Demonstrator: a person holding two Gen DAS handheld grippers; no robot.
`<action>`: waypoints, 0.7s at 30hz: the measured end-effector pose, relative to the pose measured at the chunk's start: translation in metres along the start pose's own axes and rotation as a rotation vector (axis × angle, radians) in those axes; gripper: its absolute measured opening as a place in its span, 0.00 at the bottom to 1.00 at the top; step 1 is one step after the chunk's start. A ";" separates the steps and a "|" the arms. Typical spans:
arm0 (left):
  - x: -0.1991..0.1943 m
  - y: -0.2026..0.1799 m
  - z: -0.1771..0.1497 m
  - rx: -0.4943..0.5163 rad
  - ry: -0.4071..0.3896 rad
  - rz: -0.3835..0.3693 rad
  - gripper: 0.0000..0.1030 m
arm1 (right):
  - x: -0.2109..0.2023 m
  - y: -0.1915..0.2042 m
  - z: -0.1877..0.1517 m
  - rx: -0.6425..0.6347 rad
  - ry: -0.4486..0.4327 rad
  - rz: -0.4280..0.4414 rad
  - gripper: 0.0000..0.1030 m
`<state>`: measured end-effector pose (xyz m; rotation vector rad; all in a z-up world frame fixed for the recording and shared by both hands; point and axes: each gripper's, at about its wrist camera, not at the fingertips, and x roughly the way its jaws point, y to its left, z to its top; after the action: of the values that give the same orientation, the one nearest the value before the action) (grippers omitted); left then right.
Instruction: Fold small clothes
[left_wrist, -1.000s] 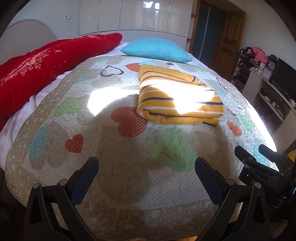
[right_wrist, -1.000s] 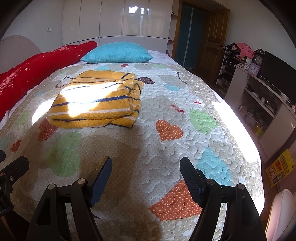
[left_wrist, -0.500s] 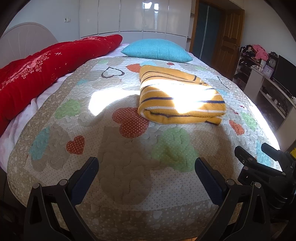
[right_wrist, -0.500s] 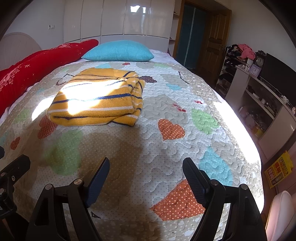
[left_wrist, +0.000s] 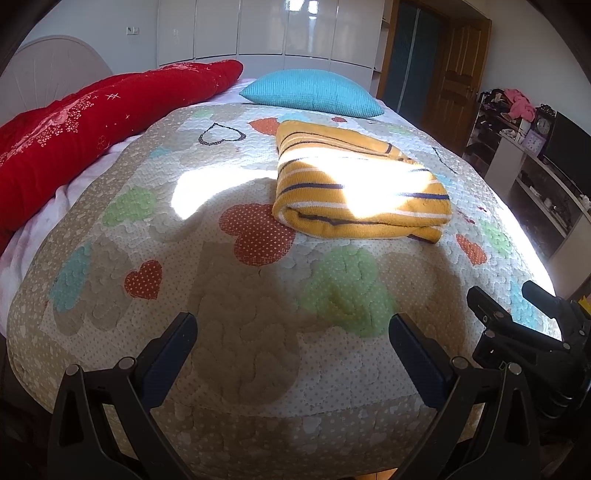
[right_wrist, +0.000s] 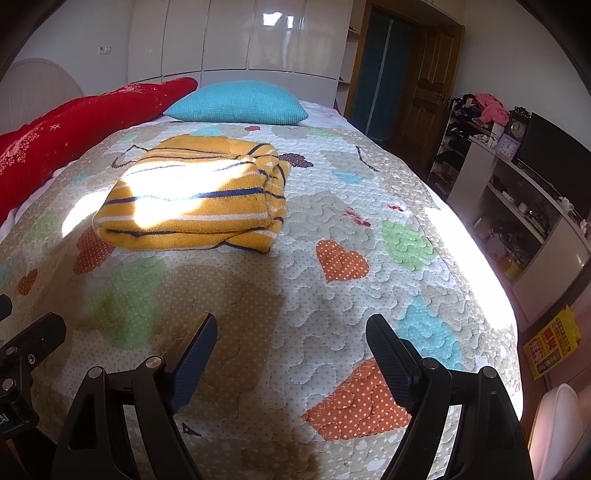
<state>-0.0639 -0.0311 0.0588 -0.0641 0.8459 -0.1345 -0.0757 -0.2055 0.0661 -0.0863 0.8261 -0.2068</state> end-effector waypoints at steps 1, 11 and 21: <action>0.000 0.000 0.000 0.000 0.001 -0.001 1.00 | 0.000 0.001 0.000 -0.003 -0.001 -0.002 0.84; 0.003 0.001 -0.002 -0.008 0.016 -0.008 1.00 | 0.000 0.006 -0.003 -0.024 0.000 -0.011 0.85; 0.006 0.004 -0.003 -0.020 0.031 -0.015 1.00 | 0.001 0.008 -0.004 -0.035 0.003 -0.014 0.85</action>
<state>-0.0619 -0.0281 0.0522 -0.0869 0.8782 -0.1411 -0.0766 -0.1978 0.0616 -0.1242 0.8322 -0.2055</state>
